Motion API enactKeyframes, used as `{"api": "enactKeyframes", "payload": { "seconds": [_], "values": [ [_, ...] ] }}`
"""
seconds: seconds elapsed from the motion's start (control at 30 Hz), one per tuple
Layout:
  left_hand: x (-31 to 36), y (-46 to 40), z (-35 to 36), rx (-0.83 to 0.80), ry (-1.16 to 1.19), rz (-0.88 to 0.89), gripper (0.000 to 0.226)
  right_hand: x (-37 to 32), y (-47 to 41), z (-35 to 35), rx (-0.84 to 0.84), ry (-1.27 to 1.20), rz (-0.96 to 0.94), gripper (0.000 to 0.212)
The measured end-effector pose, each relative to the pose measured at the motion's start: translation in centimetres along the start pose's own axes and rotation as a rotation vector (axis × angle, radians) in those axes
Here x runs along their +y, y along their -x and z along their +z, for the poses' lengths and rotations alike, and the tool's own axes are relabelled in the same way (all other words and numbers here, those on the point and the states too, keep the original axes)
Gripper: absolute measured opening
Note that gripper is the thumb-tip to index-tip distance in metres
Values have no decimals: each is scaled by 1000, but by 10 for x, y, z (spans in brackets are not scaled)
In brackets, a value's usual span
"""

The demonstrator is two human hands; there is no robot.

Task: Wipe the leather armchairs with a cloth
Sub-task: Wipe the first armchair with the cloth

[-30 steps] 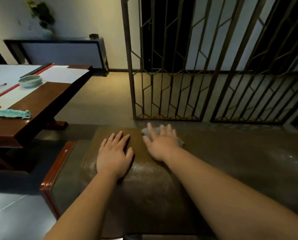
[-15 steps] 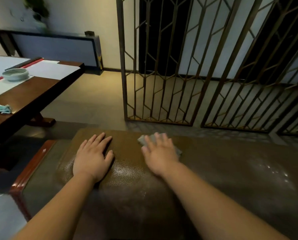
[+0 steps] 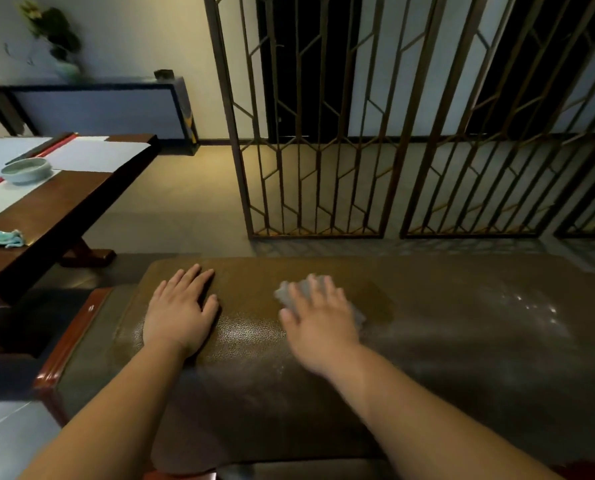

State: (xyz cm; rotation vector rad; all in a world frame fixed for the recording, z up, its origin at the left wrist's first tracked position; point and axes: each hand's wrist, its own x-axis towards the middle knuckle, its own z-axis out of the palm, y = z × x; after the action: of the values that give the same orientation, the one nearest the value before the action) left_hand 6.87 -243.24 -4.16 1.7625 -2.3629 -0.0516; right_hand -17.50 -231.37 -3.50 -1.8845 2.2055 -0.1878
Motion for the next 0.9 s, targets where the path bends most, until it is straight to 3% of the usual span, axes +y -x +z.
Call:
{"api": "enactKeyframes", "payload": {
  "seconds": [0.1, 0.2, 0.33, 0.4, 0.47, 0.6, 0.7, 0.83, 0.9],
  "values": [
    [4, 1, -4, -32, -17, -9, 63, -42, 22, 18, -19, 125, -308, 66],
    [4, 0, -4, -67, -28, -26, 65, 3, 21, -1, 17, 178, -436, 61],
    [16, 14, 3, -37, 24, -157, 77, 93, 31, -21, 124, 100, -128, 60],
    [47, 20, 11, -32, 38, -211, 85, 95, 32, -20, 120, 79, 11, 63],
    [77, 24, 17, -22, 26, -131, 81, 61, 29, -15, 112, 68, 69, 63],
    [81, 23, 20, 20, 49, -47, 72, -3, 40, 6, 73, 146, -231, 63],
    [74, 24, 25, 23, 50, -20, 72, 38, 46, -3, 65, 233, -366, 63],
    [78, 22, 27, 70, 59, -26, 71, 135, 55, -30, 136, 159, -26, 64],
    [77, 23, 29, 67, 43, -28, 72, 151, 62, -35, 126, 109, 114, 65]
  ]
}}
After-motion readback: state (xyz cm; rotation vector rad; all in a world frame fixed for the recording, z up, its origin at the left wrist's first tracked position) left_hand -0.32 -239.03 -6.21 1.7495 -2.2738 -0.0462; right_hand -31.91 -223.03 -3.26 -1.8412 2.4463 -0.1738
